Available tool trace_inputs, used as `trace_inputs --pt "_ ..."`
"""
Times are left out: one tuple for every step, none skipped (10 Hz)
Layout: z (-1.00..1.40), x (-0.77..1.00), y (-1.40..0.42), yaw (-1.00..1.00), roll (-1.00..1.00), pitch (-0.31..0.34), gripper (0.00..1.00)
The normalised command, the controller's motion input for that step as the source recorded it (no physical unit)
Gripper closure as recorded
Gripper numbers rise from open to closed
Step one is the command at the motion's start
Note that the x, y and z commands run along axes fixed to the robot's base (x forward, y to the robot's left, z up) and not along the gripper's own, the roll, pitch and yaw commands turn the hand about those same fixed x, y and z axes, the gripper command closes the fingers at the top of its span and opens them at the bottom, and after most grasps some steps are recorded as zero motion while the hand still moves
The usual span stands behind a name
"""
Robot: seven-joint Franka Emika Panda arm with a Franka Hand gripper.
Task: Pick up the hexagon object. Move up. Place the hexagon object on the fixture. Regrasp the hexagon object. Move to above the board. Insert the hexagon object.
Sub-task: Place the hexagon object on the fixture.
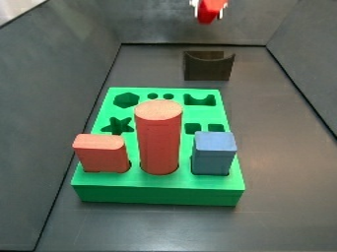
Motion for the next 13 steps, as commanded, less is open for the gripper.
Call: trace_inputs --pt "-1.0 0.12 0.08 -0.08 -1.0 0.023 1.0" --pt "-1.0 0.13 0.09 -0.08 -0.92 0.035 1.0" --pt "-1.0 0.14 0.09 -0.07 -0.8 0.04 1.0" --pt "-1.0 0.15 0.1 -0.07 -0.56 0.045 1.0" --pt "-1.0 0.16 0.11 -0.07 -0.38 0.048 1.0" --pt "-1.0 0.17 0.1 -0.08 -0.22 0.051 1.0" --pt "-0.95 0.17 0.1 -0.08 -0.19 0.043 1.0" --pt "-0.67 0.13 0.08 -0.09 -0.16 0.021 1.0" --pt "-0.58 0.07 0.06 -0.08 -0.11 0.009 1.0" --pt "-0.58 0.06 0.05 -0.08 -0.09 0.003 1.0" --pt "-0.58 0.06 0.05 -0.07 -0.09 0.003 1.0" --pt "-0.17 0.0 -0.5 0.0 0.0 0.0 1.0" --pt "0.0 0.0 0.0 0.0 0.0 0.0 0.0"
